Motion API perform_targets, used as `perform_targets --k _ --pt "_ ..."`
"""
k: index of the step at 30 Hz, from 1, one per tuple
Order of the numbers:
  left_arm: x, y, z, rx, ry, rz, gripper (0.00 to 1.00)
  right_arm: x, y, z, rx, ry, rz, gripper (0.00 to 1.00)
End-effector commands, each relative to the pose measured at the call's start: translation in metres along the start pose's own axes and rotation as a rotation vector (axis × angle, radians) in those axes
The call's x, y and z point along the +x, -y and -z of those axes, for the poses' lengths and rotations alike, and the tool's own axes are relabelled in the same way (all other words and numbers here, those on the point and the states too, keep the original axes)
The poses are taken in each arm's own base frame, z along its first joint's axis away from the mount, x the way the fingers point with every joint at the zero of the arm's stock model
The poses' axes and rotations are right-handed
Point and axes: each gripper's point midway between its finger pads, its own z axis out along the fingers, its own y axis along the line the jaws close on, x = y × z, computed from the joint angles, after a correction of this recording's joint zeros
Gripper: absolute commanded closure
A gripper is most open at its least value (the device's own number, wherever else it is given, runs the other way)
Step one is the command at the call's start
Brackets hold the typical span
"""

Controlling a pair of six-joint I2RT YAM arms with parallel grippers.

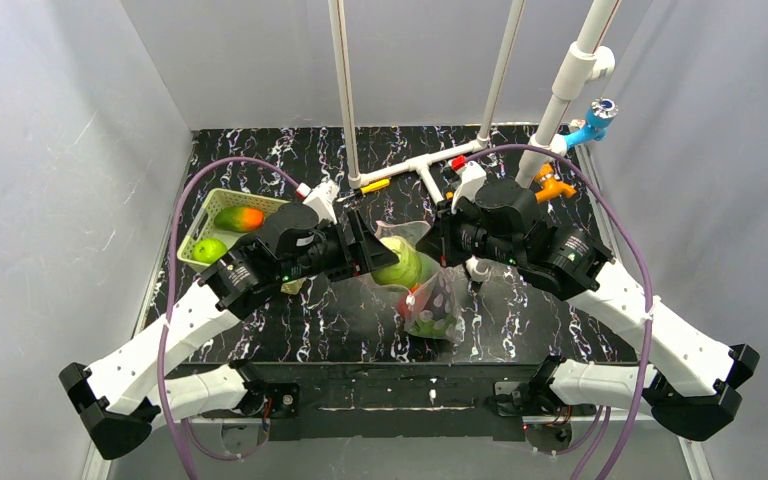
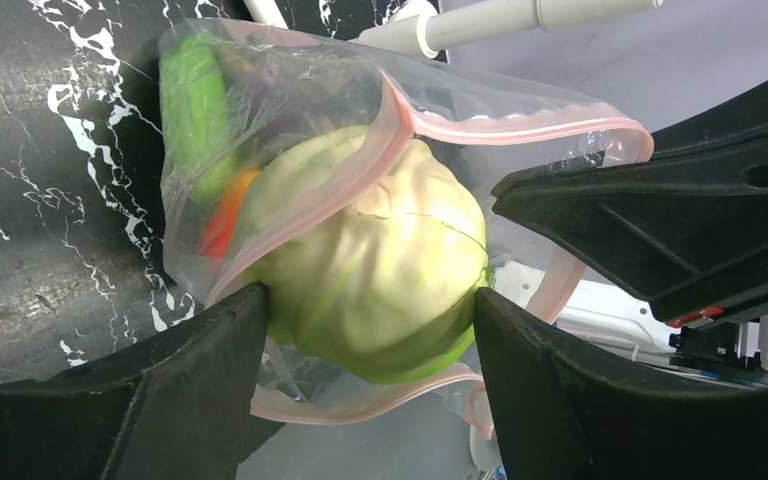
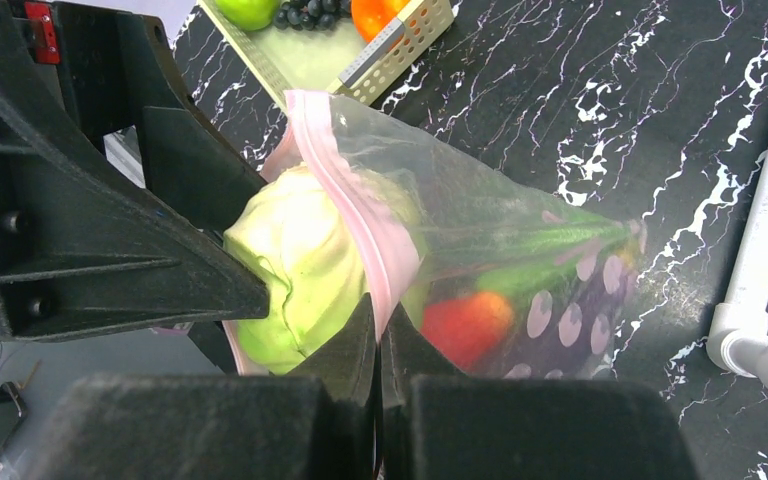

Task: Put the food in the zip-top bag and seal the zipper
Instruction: Place the fake vegetable in the zipper food storage bag.

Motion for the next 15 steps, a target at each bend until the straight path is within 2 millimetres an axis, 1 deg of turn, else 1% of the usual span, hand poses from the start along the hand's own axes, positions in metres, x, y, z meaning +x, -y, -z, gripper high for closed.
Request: perform_targets --k 1,10,13,15 --pt "-0.011 0.011 0.015 0.014 0.042 -0.033 0.28 -0.032 -0.017 0.012 -0.064 0.114 -0.001 0.99" --pt "-0.014 0.024 0.038 0.063 0.059 -0.050 0.22 -0.031 -0.016 0.012 -0.059 0.113 0.002 0.99" --pt "-0.014 0.033 0.048 0.088 0.053 -0.056 0.17 -0.030 -0.015 0.013 -0.056 0.113 0.003 0.99" --pt "-0.015 0.045 0.052 0.130 0.041 -0.069 0.14 -0.030 -0.015 0.014 -0.057 0.113 0.002 0.99"
